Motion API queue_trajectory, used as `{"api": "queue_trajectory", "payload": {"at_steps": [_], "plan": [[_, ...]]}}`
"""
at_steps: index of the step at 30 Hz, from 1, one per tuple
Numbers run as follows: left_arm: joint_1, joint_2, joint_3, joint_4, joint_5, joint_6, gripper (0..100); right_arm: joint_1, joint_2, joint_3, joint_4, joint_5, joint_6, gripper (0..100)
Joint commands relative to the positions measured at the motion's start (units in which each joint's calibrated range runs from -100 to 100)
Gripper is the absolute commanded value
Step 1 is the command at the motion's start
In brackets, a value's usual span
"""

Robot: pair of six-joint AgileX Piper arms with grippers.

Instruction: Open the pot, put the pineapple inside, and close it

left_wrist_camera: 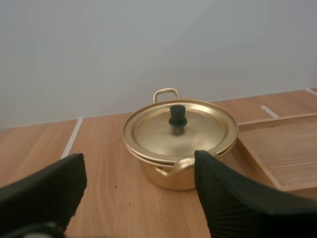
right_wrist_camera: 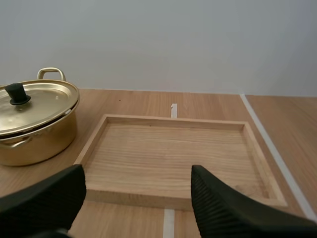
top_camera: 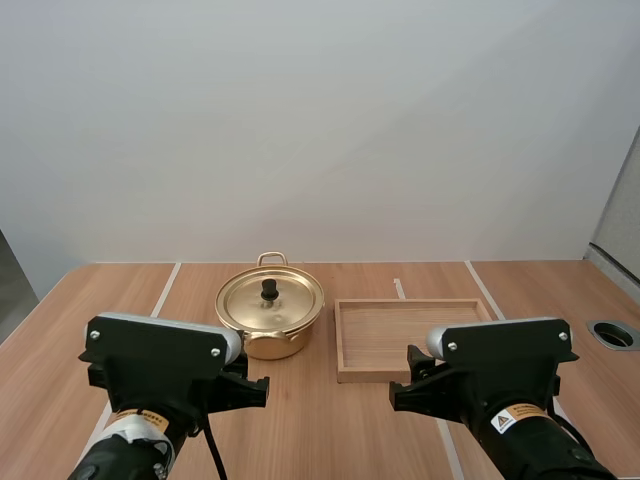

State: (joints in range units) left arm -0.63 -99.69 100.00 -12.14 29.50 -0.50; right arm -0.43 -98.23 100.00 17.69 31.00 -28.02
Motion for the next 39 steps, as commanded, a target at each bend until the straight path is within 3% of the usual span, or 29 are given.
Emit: {"api": "queue_trajectory", "payload": {"at_steps": [1,5,7,16,33,34,36,39], "plan": [[0.19,-0.31,0.0,9.43,0.79,-11.53,100,0.09,-1.12,0.0,0.56,1.34,1.5,100],[0.11,-0.31,0.0,21.12,2.12,-25.6,100,0.09,-1.77,0.0,-0.93,1.34,1.27,100],[0.11,-0.31,0.0,22.94,2.47,-27.56,100,0.09,-1.77,0.0,-0.93,1.34,1.2,100],[-0.2,-0.31,0.0,27.5,1.34,-23.08,100,-0.07,-1.77,0.0,-0.81,1.34,1.19,100],[-0.2,-0.31,0.0,25.69,0.91,-23.22,100,-0.19,-1.77,0.0,-0.84,1.34,0.78,100],[-0.2,-0.31,0.0,25.69,0.74,-23.22,97,-0.19,-1.77,0.0,-0.84,1.34,0.78,100],[-0.2,-0.31,0.0,24.88,0.74,-23.22,65,-0.19,-1.77,0.0,-0.84,1.34,0.78,100],[-0.2,-0.31,0.0,22.53,0.56,-23.22,9,-0.41,-1.77,0.0,-0.84,1.34,0.79,100]]}}
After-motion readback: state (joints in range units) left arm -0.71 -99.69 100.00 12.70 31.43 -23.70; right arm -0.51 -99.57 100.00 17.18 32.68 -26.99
